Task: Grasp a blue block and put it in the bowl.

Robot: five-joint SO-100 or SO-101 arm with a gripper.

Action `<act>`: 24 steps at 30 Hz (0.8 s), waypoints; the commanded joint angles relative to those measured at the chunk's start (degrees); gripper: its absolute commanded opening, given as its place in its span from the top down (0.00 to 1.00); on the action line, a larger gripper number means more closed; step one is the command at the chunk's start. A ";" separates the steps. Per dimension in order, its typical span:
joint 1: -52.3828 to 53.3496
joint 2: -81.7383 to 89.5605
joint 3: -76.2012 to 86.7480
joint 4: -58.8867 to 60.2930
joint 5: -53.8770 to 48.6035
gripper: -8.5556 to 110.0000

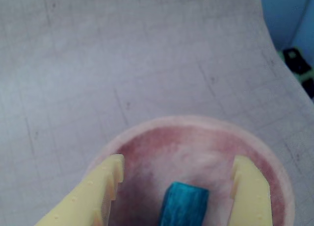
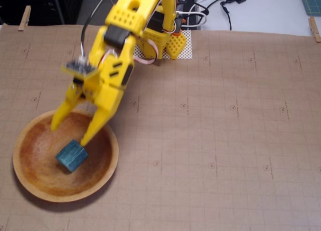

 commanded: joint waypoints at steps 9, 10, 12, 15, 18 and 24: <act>-8.96 27.86 2.11 16.96 0.44 0.72; -10.02 29.36 2.46 18.72 0.44 0.74; -11.78 31.90 2.99 21.62 0.44 0.78; -14.68 35.95 3.87 25.66 -0.09 0.84; -18.19 40.52 5.80 29.27 -0.26 0.89; -24.79 53.00 13.36 35.68 -0.44 0.94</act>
